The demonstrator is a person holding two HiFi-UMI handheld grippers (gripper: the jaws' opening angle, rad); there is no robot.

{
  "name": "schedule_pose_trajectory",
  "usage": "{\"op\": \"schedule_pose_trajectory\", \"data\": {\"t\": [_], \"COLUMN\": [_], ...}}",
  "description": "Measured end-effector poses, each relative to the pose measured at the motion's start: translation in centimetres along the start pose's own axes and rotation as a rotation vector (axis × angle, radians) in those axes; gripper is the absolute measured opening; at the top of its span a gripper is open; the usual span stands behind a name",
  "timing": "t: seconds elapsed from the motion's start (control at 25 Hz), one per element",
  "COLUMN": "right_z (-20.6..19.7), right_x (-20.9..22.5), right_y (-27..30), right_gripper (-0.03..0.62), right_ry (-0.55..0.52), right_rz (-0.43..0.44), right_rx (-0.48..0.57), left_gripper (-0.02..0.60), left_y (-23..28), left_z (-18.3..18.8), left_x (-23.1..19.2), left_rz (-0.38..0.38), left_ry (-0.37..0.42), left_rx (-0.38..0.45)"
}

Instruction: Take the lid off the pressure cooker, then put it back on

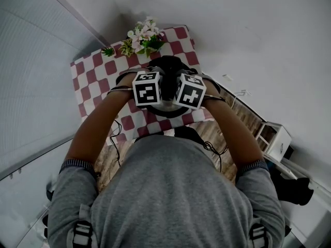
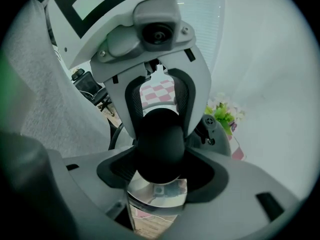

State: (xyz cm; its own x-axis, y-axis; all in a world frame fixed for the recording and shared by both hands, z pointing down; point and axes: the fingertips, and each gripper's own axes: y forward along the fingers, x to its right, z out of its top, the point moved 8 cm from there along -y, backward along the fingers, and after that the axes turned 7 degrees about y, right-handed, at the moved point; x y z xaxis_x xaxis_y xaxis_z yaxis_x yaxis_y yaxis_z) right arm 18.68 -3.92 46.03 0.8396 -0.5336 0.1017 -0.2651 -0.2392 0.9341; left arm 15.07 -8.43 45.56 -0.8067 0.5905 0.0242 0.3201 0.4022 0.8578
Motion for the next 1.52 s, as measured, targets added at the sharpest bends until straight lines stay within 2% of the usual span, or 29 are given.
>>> {"op": "schedule_pose_trajectory", "data": {"t": [0.8, 1.52], "right_z": [3.5, 11.4], "right_x": [-2.5, -8.4], "right_y": [-2.7, -0.4], "right_gripper": [0.291, 0.291], "right_ry": [-0.084, -0.251], "right_rz": [-0.050, -0.014], "right_rx": [0.046, 0.051], "left_gripper": [0.301, 0.301], "left_y": [-5.1, -10.6], "left_z": [-0.1, -6.6], "left_x": [2.4, 8.5], "left_rz": [0.093, 0.202], "left_ry": [-0.002, -0.118], "left_rx": [0.010, -0.031]}}
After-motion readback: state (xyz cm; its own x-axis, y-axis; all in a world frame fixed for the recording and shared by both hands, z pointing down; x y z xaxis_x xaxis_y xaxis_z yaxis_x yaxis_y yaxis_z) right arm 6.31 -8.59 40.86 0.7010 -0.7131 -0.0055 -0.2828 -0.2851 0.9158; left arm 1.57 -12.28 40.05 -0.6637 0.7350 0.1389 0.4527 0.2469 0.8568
